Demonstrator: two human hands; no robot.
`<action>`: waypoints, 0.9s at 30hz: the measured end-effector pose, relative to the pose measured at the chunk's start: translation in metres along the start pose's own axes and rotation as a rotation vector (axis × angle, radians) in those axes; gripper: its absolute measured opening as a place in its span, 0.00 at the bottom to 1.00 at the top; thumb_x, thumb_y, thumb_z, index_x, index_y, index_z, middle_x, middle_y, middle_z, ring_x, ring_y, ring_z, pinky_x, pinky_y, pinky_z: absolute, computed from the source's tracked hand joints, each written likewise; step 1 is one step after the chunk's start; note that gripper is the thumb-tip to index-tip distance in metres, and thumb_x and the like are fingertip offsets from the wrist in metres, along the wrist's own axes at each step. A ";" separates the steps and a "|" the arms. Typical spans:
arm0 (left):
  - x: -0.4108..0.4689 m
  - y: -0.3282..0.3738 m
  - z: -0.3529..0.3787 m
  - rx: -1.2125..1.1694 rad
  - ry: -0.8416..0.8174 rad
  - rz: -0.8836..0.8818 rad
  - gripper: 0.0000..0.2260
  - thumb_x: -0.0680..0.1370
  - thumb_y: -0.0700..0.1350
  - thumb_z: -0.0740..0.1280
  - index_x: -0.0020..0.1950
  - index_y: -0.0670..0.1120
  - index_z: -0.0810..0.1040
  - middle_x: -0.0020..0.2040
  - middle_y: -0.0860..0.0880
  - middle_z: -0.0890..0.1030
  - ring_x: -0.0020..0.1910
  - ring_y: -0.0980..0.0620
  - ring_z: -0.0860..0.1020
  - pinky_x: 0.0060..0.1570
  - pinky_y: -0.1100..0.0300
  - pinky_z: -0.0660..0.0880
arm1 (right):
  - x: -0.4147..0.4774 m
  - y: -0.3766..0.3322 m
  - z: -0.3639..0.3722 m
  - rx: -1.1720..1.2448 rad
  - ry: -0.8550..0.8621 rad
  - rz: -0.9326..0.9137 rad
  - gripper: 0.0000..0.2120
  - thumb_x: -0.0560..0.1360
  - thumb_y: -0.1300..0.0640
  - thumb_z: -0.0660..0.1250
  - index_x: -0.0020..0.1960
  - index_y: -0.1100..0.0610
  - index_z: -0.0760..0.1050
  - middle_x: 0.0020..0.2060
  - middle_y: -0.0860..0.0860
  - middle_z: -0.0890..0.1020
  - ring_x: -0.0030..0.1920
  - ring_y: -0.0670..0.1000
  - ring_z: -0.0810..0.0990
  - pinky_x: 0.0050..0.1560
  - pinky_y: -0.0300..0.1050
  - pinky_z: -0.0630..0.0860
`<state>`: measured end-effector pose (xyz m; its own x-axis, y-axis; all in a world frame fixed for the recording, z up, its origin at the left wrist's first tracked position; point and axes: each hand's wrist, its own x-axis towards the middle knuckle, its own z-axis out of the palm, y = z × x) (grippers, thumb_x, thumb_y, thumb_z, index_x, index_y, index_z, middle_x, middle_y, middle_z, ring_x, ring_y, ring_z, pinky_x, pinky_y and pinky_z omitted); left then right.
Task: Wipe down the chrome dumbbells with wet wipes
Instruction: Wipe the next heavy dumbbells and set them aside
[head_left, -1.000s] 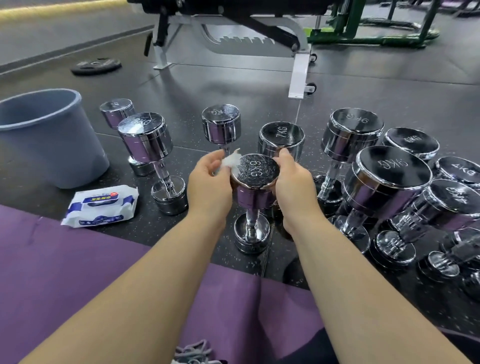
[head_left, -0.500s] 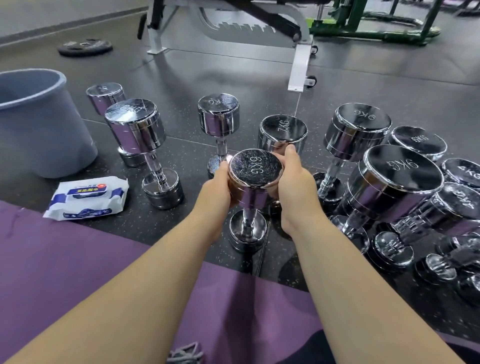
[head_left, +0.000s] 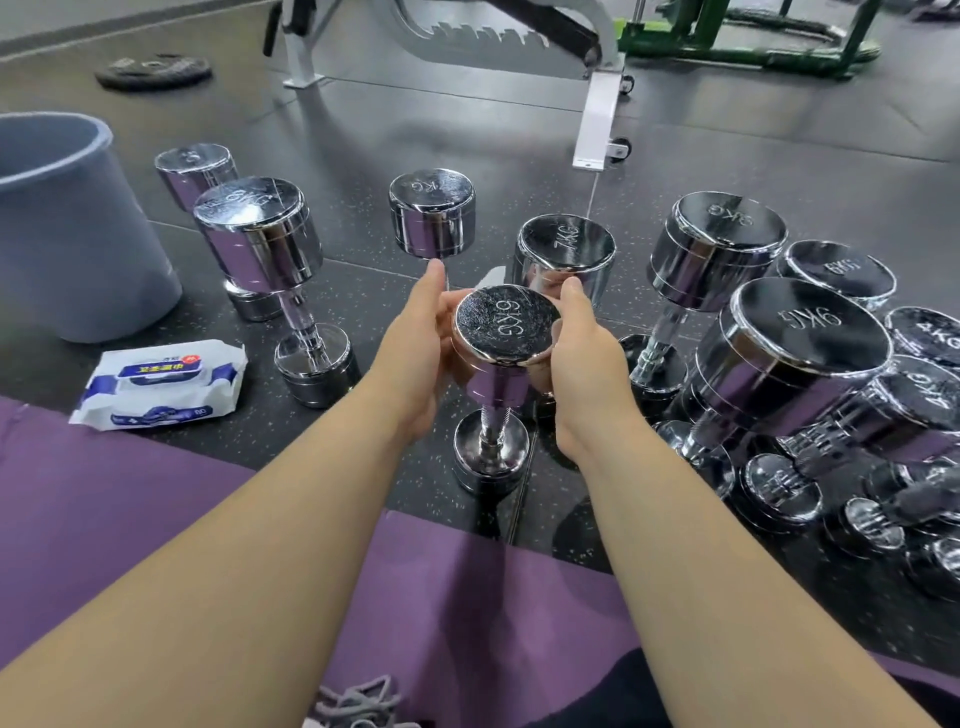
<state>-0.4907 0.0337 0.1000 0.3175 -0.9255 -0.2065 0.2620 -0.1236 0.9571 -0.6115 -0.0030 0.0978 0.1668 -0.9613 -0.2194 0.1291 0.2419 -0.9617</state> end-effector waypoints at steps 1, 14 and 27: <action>0.000 0.002 0.000 -0.005 -0.008 0.003 0.25 0.82 0.62 0.51 0.50 0.49 0.82 0.50 0.45 0.86 0.47 0.47 0.80 0.50 0.53 0.72 | 0.000 0.000 -0.001 0.022 -0.004 0.008 0.22 0.83 0.42 0.54 0.52 0.55 0.81 0.38 0.48 0.85 0.32 0.44 0.81 0.28 0.33 0.72; 0.002 0.001 0.003 -0.066 -0.032 0.039 0.21 0.82 0.61 0.53 0.51 0.50 0.80 0.51 0.47 0.84 0.52 0.46 0.80 0.62 0.46 0.71 | 0.021 -0.026 -0.006 -0.004 -0.095 0.010 0.20 0.77 0.40 0.64 0.41 0.53 0.86 0.50 0.56 0.85 0.48 0.52 0.79 0.53 0.48 0.73; -0.006 -0.004 0.009 -0.039 -0.028 -0.019 0.18 0.82 0.58 0.58 0.47 0.47 0.80 0.40 0.52 0.85 0.39 0.56 0.83 0.50 0.56 0.75 | -0.002 0.008 -0.001 0.384 0.002 0.091 0.10 0.80 0.56 0.64 0.56 0.60 0.78 0.39 0.52 0.84 0.36 0.48 0.82 0.30 0.38 0.76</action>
<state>-0.5016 0.0361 0.0995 0.2870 -0.9327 -0.2185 0.3034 -0.1278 0.9443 -0.6119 0.0004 0.0899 0.1927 -0.9338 -0.3016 0.4701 0.3577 -0.8069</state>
